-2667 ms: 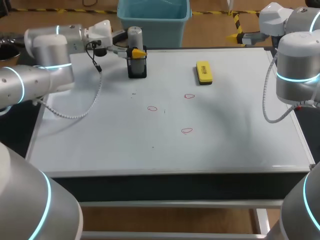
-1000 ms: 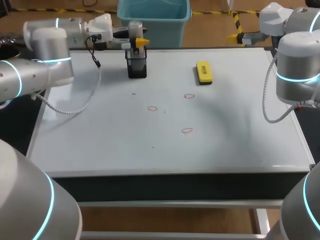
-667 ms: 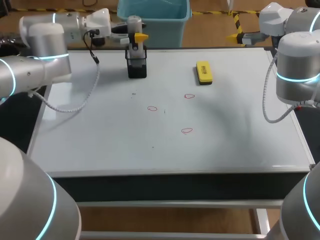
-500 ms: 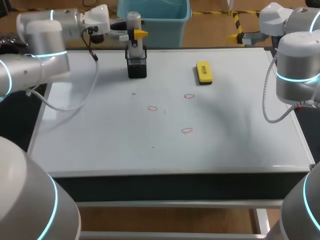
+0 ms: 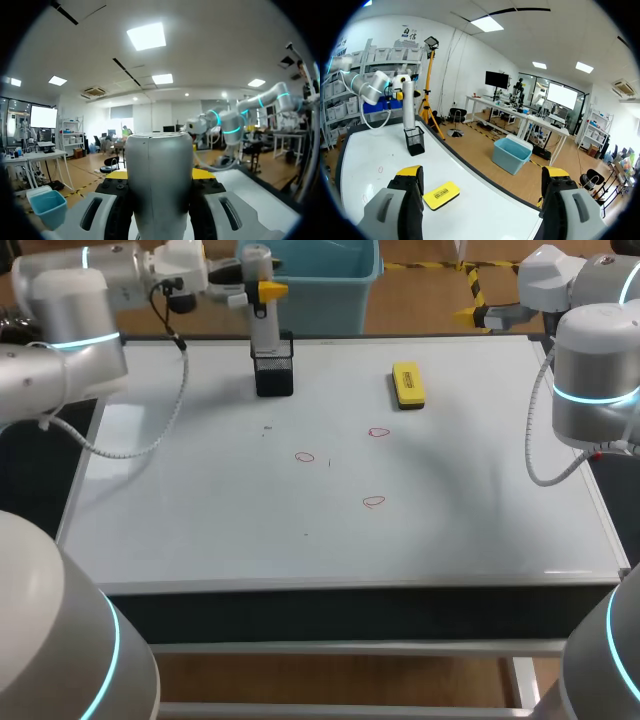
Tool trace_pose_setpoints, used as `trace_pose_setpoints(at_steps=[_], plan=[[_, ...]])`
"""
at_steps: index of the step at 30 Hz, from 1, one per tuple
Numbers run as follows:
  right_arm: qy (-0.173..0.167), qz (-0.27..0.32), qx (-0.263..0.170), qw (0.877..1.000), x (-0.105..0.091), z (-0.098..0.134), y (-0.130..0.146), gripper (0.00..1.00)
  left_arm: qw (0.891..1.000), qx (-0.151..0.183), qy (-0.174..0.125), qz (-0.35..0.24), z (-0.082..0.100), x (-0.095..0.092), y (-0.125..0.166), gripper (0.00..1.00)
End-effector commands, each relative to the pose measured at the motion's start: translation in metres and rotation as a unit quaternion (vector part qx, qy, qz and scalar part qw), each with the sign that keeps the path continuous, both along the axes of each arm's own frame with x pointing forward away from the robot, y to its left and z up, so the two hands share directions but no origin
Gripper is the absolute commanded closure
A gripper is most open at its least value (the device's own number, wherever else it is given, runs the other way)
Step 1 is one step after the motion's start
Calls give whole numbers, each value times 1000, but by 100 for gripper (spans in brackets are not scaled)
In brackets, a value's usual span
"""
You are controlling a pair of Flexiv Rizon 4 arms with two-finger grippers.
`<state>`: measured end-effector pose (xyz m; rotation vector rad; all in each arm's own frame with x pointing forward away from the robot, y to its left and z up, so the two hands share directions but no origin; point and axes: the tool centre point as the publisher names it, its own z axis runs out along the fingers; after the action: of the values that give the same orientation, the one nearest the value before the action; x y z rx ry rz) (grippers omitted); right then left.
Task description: Pick up the inspection probe, press it on each red-marked spot on the whiteboard one by one, put down the probe, pick up the eraser, and wipe off all the red marks.
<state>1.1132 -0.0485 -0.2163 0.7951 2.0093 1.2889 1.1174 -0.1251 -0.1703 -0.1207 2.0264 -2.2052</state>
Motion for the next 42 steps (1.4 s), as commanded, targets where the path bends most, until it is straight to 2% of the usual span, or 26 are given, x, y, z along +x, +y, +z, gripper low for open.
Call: trace_pose_setpoints(at_steps=[1, 8, 17, 30, 38, 42], plan=[[0, 1, 0, 1000, 0, 0, 0, 0, 1000, -6, 2, 31, 6, -12, 12, 100], [0, 1, 0, 1000, 0, 0, 0, 0, 998, -1, 7, 59, 10, -24, 28, 100], [0, 1, 0, 1000, 0, 0, 0, 0, 996, 19, 10, 90, 5, -50, 53, 100], [0, 1, 0, 1000, 0, 0, 0, 0, 990, 16, 12, 141, -23, -89, 90, 100], [0, 1, 0, 1000, 0, 0, 0, 0, 987, 25, 13, 161, -35, -99, 108, 100], [0, 1, 0, 1000, 0, 0, 0, 0, 985, 15, 14, 169, -46, -99, 121, 100]])
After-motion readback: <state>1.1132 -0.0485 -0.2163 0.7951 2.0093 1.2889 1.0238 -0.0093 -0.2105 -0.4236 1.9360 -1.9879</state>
